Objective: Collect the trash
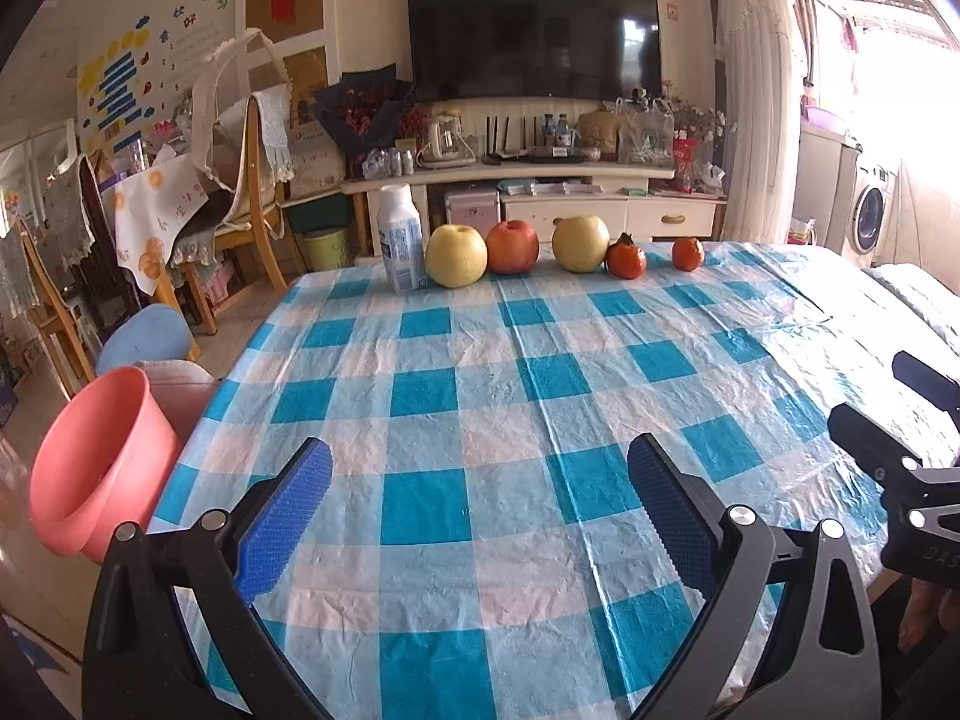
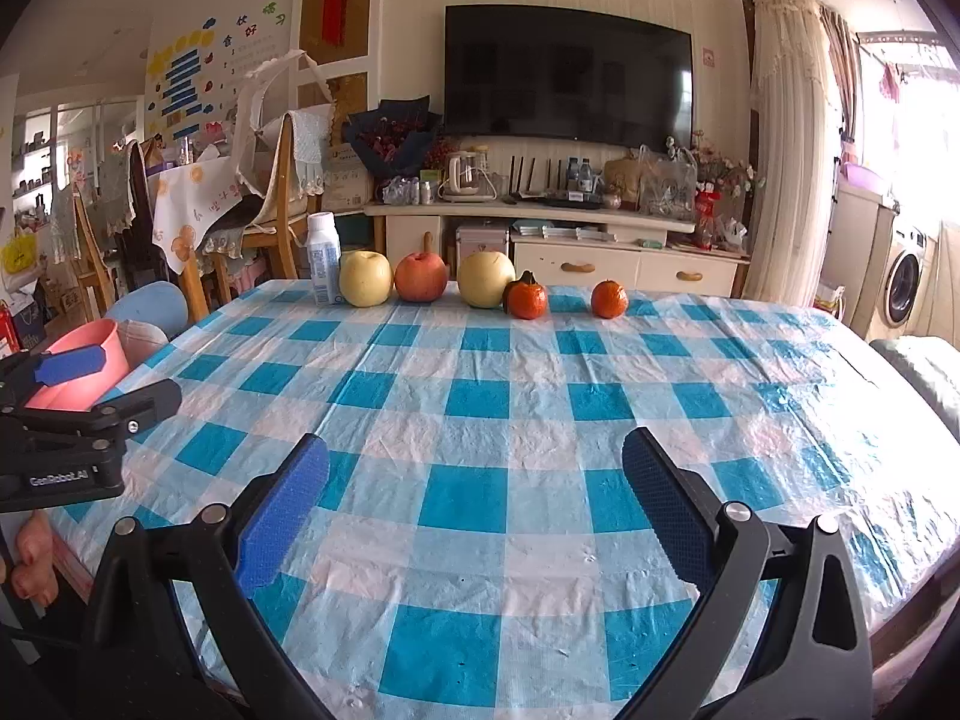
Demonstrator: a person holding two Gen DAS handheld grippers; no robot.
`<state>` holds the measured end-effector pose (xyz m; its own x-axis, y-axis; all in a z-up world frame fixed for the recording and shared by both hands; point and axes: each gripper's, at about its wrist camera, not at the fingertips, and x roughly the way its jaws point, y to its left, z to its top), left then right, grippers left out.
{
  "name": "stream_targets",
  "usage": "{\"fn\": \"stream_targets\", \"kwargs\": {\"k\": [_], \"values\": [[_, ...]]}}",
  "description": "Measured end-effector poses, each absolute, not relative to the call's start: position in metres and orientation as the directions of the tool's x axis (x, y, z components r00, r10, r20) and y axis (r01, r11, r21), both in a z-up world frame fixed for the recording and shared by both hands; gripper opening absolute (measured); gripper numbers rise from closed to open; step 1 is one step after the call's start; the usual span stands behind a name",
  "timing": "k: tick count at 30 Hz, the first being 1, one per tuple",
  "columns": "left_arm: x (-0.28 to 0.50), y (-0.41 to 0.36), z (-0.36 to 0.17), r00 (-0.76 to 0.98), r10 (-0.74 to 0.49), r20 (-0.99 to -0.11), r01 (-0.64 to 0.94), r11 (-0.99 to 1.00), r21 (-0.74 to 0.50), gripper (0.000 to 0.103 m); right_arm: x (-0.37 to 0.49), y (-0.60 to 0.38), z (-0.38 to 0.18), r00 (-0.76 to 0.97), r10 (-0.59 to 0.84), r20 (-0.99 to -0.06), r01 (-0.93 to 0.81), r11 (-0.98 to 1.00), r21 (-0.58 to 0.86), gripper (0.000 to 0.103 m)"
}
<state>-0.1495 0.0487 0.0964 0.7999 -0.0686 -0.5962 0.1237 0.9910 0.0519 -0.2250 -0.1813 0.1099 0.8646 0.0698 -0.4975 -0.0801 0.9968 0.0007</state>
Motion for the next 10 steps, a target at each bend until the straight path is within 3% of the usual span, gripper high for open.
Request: {"fn": "stream_targets", "kwargs": {"k": [10], "values": [[-0.047,0.045,0.034,0.621,0.012,-0.784,-0.025,1.000,-0.004,0.098,-0.136,-0.191,0.071,0.723,0.110,-0.682,-0.093,0.994,0.062,0.099]]}}
